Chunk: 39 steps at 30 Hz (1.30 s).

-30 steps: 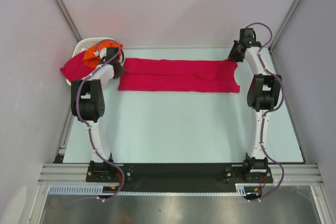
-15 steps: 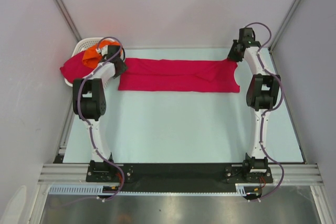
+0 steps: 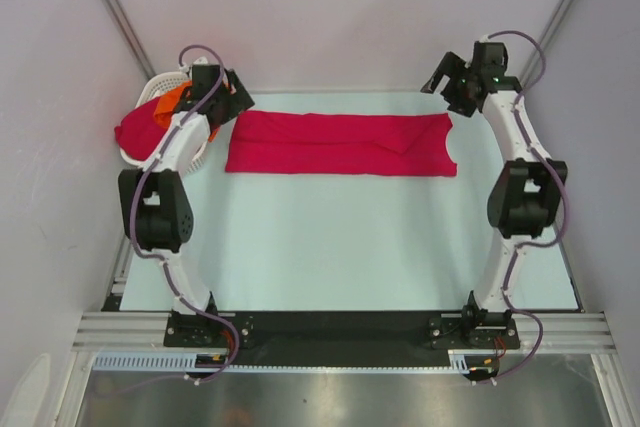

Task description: Fold and stack the t-shirts

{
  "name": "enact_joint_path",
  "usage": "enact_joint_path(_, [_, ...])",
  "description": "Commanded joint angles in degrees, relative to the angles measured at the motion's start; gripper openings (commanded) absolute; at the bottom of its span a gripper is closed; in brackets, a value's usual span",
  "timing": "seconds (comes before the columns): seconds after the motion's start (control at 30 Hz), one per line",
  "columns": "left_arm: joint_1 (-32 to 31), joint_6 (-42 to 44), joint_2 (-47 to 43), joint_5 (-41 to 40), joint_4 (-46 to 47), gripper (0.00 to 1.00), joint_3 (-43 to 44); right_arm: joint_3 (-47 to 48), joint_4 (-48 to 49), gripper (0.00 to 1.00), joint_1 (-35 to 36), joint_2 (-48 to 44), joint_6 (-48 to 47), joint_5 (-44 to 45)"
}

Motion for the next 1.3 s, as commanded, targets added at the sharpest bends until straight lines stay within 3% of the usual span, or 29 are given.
enact_joint_path(0.0, [-4.3, 1.0, -12.2, 6.2, 0.2, 1.00, -4.8, -19.1, 8.6, 1.00, 4.1, -13.5, 10.5, 2.9])
enact_joint_path(0.17, [-7.3, -1.5, -20.1, 11.6, 1.6, 1.00, -16.0, -29.1, 14.0, 1.00, 8.8, -16.5, 15.9, 8.0])
enact_joint_path(0.37, [-8.0, -1.9, -26.7, 12.0, 2.7, 1.00, -24.4, -26.2, 12.9, 1.00, 11.3, -9.0, 17.4, 11.8])
enact_joint_path(0.57, [-7.8, -1.2, -28.6, 12.2, 1.1, 1.00, -26.3, -24.9, 13.1, 0.94, 12.2, -4.7, 17.8, 14.3])
enact_joint_path(0.77, [-7.9, -0.6, -28.2, 12.6, 0.3, 1.00, -25.5, -24.8, 13.0, 0.82, 12.6, -2.1, 17.5, 16.4])
enact_joint_path(1.03, [-7.3, -0.2, -26.8, 13.6, -0.6, 1.00, -23.9, -23.0, 14.0, 0.57, 12.7, 0.5, 17.2, 16.2])
enact_joint_path(1.27, [-6.4, 0.0, -26.3, 13.8, -0.8, 1.00, -22.9, -20.1, 13.2, 0.47, 12.4, 2.8, 16.1, 16.4])
